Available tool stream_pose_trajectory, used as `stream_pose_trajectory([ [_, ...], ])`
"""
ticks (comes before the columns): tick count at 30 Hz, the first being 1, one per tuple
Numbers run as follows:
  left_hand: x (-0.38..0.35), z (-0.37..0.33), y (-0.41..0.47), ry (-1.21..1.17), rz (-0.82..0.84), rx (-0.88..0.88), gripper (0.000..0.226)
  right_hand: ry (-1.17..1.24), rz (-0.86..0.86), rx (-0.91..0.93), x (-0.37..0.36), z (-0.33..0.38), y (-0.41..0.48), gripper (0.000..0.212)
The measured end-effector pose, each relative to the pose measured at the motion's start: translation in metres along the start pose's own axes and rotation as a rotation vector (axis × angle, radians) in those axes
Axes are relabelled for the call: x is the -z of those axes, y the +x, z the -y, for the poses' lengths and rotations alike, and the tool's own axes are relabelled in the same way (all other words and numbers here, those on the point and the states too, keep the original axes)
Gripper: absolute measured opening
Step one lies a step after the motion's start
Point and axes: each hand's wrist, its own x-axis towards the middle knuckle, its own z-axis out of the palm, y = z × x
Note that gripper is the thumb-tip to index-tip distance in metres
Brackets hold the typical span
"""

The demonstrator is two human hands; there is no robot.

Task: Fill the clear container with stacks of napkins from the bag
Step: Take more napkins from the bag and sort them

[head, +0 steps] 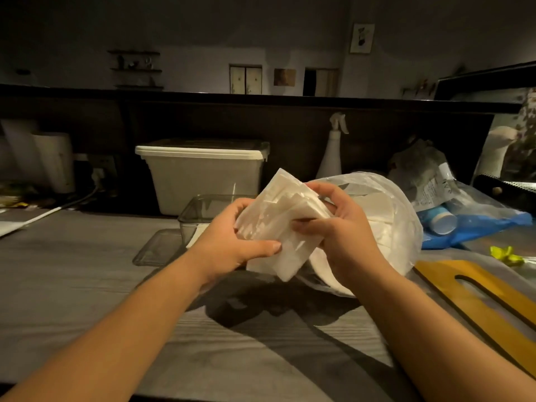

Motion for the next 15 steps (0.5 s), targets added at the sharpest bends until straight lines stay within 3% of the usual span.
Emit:
stream_pose_trajectory([
  [4, 0.014, 0.008, -0.019, -0.039, -0.251, -0.069, 0.062, -0.121, 0.058, -0.033, -0.015, 0.003, -0.008, 0.057],
  [7, 0.025, 0.009, -0.031, -0.128, -0.324, -0.060, 0.062, -0.132, 0.077, -0.061, -0.029, -0.006, -0.023, 0.050],
  [12, 0.027, 0.028, -0.056, -0.059, -0.209, 0.006, 0.063, -0.180, 0.108, -0.153, -0.039, -0.034, -0.051, 0.052],
  [15, 0.022, 0.037, -0.063, -0.036, -0.059, 0.084, 0.090, -0.221, 0.250, -0.219, -0.040, -0.037, -0.059, 0.061],
])
